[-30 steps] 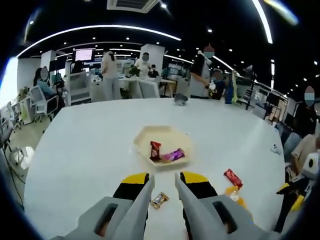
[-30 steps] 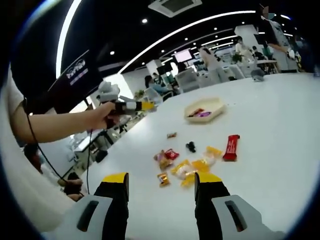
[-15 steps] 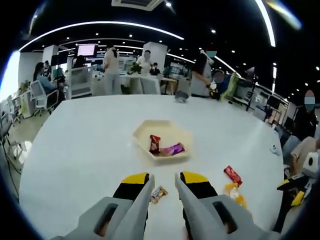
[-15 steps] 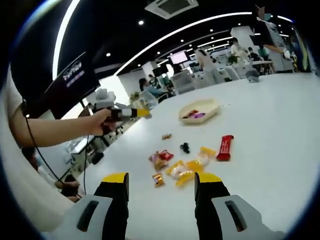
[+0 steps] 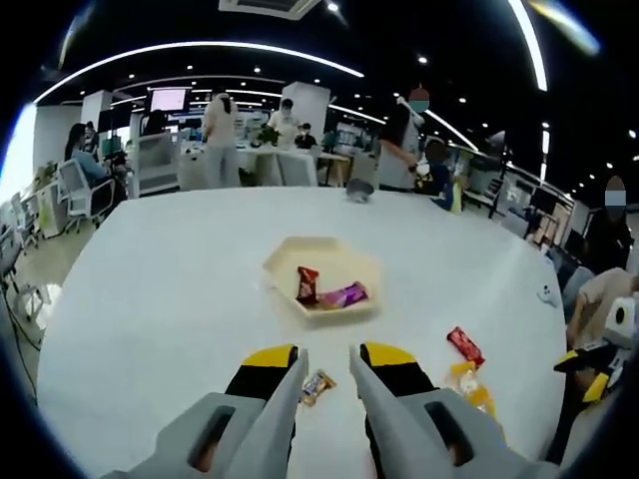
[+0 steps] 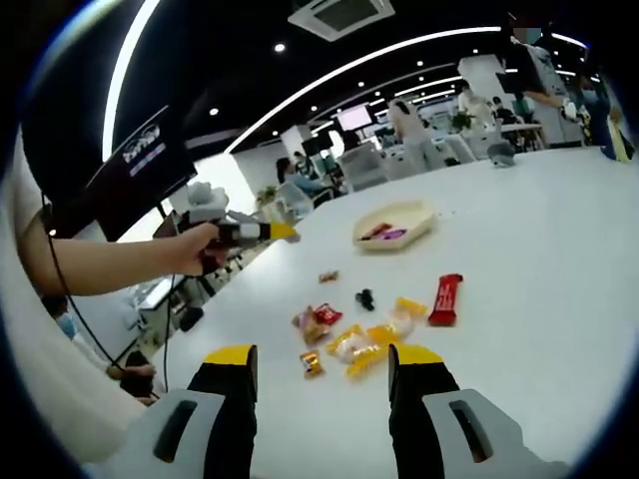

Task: Place the target food into the container with the food tongs after gripping and lifting it, then release it inside without dropping or visibly crushing the food.

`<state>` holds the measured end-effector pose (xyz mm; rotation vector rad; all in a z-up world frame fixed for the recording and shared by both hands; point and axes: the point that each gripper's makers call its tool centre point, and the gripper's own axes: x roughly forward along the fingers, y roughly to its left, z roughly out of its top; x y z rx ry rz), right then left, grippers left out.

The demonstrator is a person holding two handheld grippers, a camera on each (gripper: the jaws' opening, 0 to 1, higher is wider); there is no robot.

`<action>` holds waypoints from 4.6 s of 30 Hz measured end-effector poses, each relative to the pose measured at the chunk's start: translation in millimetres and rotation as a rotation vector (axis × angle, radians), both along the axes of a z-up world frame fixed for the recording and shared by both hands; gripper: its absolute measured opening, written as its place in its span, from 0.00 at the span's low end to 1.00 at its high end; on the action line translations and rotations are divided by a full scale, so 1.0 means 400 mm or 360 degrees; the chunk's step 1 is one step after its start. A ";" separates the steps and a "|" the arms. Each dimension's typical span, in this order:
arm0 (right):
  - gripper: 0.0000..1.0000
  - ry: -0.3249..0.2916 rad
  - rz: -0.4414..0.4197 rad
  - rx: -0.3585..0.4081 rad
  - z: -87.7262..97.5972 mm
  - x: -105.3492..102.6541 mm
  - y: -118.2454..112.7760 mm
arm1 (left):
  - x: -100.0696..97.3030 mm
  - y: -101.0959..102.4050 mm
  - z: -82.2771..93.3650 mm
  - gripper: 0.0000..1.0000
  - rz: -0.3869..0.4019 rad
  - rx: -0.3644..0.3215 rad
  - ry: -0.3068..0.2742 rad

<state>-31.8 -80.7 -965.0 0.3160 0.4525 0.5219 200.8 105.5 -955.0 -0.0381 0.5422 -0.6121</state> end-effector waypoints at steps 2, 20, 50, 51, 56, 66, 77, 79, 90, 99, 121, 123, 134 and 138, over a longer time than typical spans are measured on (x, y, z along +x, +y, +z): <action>0.54 0.0005 -0.0007 -0.0005 -0.003 -0.001 -0.004 | 0.002 -0.002 -0.004 0.23 -0.0006 -0.0006 0.0003; 0.54 0.0049 -0.0094 -0.0013 -0.020 -0.011 -0.022 | 0.015 -0.003 -0.045 0.24 -0.0085 0.0042 0.0014; 0.54 0.0114 -0.0197 -0.0056 -0.045 0.004 -0.042 | 0.034 -0.057 -0.152 0.25 -0.0394 0.0125 0.0045; 0.54 0.0115 -0.0197 -0.0056 -0.045 0.005 -0.042 | 0.035 -0.057 -0.153 0.25 -0.0395 0.0126 0.0045; 0.54 0.0127 -0.0198 -0.0056 -0.049 0.009 -0.046 | 0.037 -0.061 -0.161 0.25 -0.0427 0.0128 0.0051; 0.54 0.0146 -0.0208 -0.0056 -0.058 0.017 -0.054 | 0.035 -0.064 -0.189 0.25 -0.0506 0.0190 0.0043; 0.54 0.0165 -0.0212 -0.0070 -0.067 0.020 -0.063 | 0.050 -0.073 -0.210 0.25 -0.0535 0.0230 0.0029; 0.54 0.0163 -0.0193 -0.0088 -0.068 0.022 -0.057 | 0.049 -0.078 -0.216 0.25 -0.0550 0.0235 0.0031; 0.54 0.0183 -0.0157 -0.0085 -0.077 0.024 -0.048 | 0.049 -0.078 -0.245 0.25 -0.0592 0.0279 0.0062; 0.54 0.0188 -0.0161 -0.0082 -0.081 0.033 -0.052 | 0.035 -0.079 -0.245 0.24 -0.0615 0.0297 0.0063; 0.53 0.0176 -0.0184 -0.0085 -0.077 0.033 -0.056 | 0.026 -0.086 -0.208 0.18 -0.0586 0.0280 0.0076; 0.53 0.0171 -0.0191 -0.0083 -0.076 0.032 -0.058 | 0.027 -0.089 -0.199 0.18 -0.0581 0.0269 0.0072; 0.53 0.0151 -0.0211 -0.0066 -0.070 0.025 -0.066 | 0.032 -0.103 -0.147 0.18 -0.0549 0.0206 0.0028; 0.53 0.0146 -0.0207 -0.0065 -0.069 0.021 -0.068 | 0.046 -0.115 -0.127 0.18 -0.0539 0.0191 0.0003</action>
